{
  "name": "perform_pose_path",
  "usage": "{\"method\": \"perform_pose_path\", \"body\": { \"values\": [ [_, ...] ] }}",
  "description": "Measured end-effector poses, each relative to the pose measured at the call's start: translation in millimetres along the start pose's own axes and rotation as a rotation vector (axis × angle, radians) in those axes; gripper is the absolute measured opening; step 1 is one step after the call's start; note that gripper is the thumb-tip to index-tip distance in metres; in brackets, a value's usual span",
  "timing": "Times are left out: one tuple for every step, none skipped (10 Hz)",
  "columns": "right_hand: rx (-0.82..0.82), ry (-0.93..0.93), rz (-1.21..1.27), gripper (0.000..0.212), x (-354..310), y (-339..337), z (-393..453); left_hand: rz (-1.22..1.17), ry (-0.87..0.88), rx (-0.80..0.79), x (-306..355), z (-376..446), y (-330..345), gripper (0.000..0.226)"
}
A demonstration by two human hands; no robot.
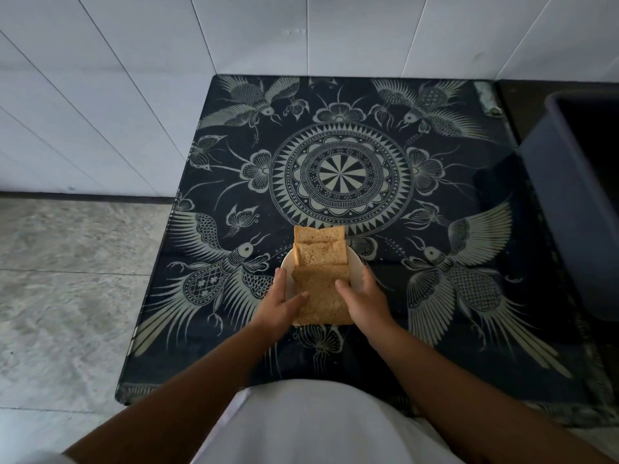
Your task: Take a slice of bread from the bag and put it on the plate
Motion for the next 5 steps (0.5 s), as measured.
{"method": "perform_pose_path", "body": {
  "values": [
    [-0.040,-0.056,-0.103,0.066,-2,-7,-6,0.132,0.029,-0.021,7,-2,-5,0.093],
    [0.017,-0.173,-0.396,0.085,-8,-21,-9,0.538,0.113,0.011,18,-3,-15,0.086],
    [0.109,-0.340,-0.758,0.098,-21,-35,-21,0.814,0.174,0.004,42,-12,-23,0.091],
    [0.217,-0.484,-1.022,0.106,-42,-49,-35,1.125,0.322,0.052,73,-21,-31,0.093],
    [0.289,-0.552,-1.060,0.108,-61,-59,-51,1.238,0.457,0.165,100,-31,-38,0.093]
  ]
}}
Point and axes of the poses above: each hand's wrist, its own z-axis towards the middle knuckle, its own y-axis out of the palm, x = y × z, the point moved 3 cm from there along z, towards the middle knuckle, and after that the axes turned 9 degrees about y, right-handed, at the moved point
